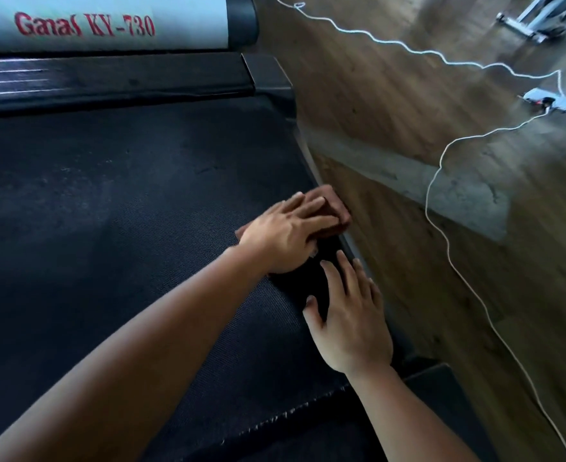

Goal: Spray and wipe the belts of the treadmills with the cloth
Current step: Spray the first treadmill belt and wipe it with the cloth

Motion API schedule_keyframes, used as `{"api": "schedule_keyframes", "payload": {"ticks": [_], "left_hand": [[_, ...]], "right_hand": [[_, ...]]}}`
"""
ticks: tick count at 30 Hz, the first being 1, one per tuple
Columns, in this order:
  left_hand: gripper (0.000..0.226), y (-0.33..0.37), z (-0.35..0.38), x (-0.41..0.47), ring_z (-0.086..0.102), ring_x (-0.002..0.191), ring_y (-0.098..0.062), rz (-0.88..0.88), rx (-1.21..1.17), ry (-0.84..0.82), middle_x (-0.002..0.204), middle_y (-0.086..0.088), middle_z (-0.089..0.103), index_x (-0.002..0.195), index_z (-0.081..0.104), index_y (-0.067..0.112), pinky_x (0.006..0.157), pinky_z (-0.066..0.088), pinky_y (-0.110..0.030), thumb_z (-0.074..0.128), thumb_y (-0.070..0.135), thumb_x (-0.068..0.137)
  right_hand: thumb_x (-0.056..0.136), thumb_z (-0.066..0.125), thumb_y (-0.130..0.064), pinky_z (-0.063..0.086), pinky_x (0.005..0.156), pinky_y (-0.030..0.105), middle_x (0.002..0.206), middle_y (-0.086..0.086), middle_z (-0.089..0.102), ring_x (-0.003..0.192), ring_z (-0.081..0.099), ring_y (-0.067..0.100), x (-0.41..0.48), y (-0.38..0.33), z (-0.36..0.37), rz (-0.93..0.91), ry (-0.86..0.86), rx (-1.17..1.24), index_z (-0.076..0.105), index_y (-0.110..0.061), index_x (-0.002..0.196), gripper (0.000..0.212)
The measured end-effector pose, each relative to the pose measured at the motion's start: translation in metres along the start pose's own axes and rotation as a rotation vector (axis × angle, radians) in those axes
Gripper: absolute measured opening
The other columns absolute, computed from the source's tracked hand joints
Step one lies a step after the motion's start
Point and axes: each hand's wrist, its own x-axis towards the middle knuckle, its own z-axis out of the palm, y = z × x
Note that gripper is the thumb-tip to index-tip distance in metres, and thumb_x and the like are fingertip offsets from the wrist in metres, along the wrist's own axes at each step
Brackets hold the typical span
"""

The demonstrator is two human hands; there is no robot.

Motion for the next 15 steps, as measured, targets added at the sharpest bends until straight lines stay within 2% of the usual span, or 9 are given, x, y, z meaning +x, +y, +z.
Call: {"api": "schedule_keyframes", "payload": {"ticks": [3,6,9,12,15], "left_hand": [[0.054,-0.001,0.013,-0.019,0.003,0.155,-0.021,0.074,0.033,-0.005,0.167,0.011,0.013,0.15,0.031,0.053,0.125,0.011,-0.043,0.044,0.039,0.1],[0.056,-0.02,0.009,-0.008,0.004,0.155,-0.025,0.067,0.038,0.005,0.166,0.01,0.017,0.15,0.032,0.051,0.125,0.013,-0.045,0.045,0.04,0.096],[0.061,-0.045,-0.005,0.02,0.008,0.155,-0.028,-0.074,0.025,0.083,0.166,0.007,0.022,0.148,0.034,0.051,0.124,0.014,-0.048,0.038,0.047,0.088],[0.058,-0.054,-0.017,0.04,0.003,0.155,-0.027,-0.279,-0.02,0.089,0.167,0.009,0.014,0.15,0.03,0.052,0.126,0.009,-0.044,0.045,0.041,0.095],[0.058,-0.047,-0.018,0.037,0.003,0.155,-0.025,-0.288,-0.006,0.105,0.168,0.008,0.011,0.152,0.027,0.051,0.126,0.007,-0.041,0.043,0.04,0.098]], "right_hand": [[0.09,0.037,-0.051,0.03,0.116,0.05,0.159,0.004,0.032,0.147,0.029,0.028,0.0,0.001,0.0,0.0,0.005,0.009,0.04,-0.024,0.146,0.062],[0.091,0.037,-0.051,0.029,0.117,0.049,0.16,0.004,0.03,0.148,0.027,0.027,0.0,0.001,0.002,0.003,0.008,0.01,0.041,-0.024,0.146,0.062],[0.092,0.037,-0.051,0.029,0.117,0.048,0.161,0.003,0.029,0.149,0.026,0.025,0.0,0.002,0.003,-0.001,0.013,0.007,0.041,-0.024,0.147,0.062],[0.092,0.037,-0.051,0.029,0.117,0.048,0.161,0.003,0.029,0.149,0.026,0.025,-0.001,0.002,0.003,0.003,0.021,0.016,0.041,-0.023,0.148,0.062],[0.092,0.036,-0.052,0.027,0.118,0.047,0.162,0.002,0.027,0.149,0.024,0.024,0.0,0.001,0.004,0.005,0.012,0.017,0.039,-0.024,0.149,0.063]]}}
